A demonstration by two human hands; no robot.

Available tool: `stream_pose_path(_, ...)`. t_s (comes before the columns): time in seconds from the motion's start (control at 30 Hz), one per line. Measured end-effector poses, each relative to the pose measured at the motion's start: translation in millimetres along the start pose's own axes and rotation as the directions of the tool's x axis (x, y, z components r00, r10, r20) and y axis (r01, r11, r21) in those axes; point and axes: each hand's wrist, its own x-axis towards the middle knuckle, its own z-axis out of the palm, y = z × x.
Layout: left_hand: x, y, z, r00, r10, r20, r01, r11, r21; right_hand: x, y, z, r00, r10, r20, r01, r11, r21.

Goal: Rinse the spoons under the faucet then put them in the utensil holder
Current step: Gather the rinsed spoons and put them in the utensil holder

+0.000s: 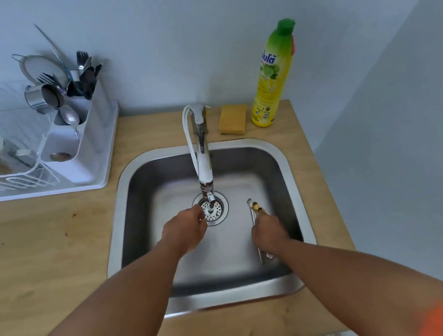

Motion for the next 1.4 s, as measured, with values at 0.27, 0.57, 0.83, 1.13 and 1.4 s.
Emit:
stream_pose_path(0.27,11.8,66.9,64.1,0.986,0.019,0.164,-0.007,0.997,-0.072,7.5,10.5,-8.6,0.99,0.13,0.056,-0.133,0.99,0.042)
stream_pose_path(0.57,29.9,105.0,84.3,0.97,-0.149,0.192,0.178,0.973,-0.146,16.4,12.2,-5.4,0.982,0.173,0.074,-0.179,0.98,0.082)
stream_pose_path(0.83,40.8,119.5,89.3,0.928,-0.287,0.238,0.323,0.937,-0.132,24.5,17.3,9.4,0.983,0.167,0.07,-0.172,0.982,0.072)
stream_pose_path(1.13,39.3,120.6,87.7,0.91,-0.325,0.259,0.378,0.906,-0.191,31.0,12.1,8.1,0.973,0.22,0.067,-0.224,0.973,0.054)
stream_pose_path(1.4,29.4,96.1,91.1,0.889,-0.343,0.303,0.417,0.88,-0.226,33.7,0.5,13.8,0.979,0.198,0.044,-0.197,0.98,-0.024)
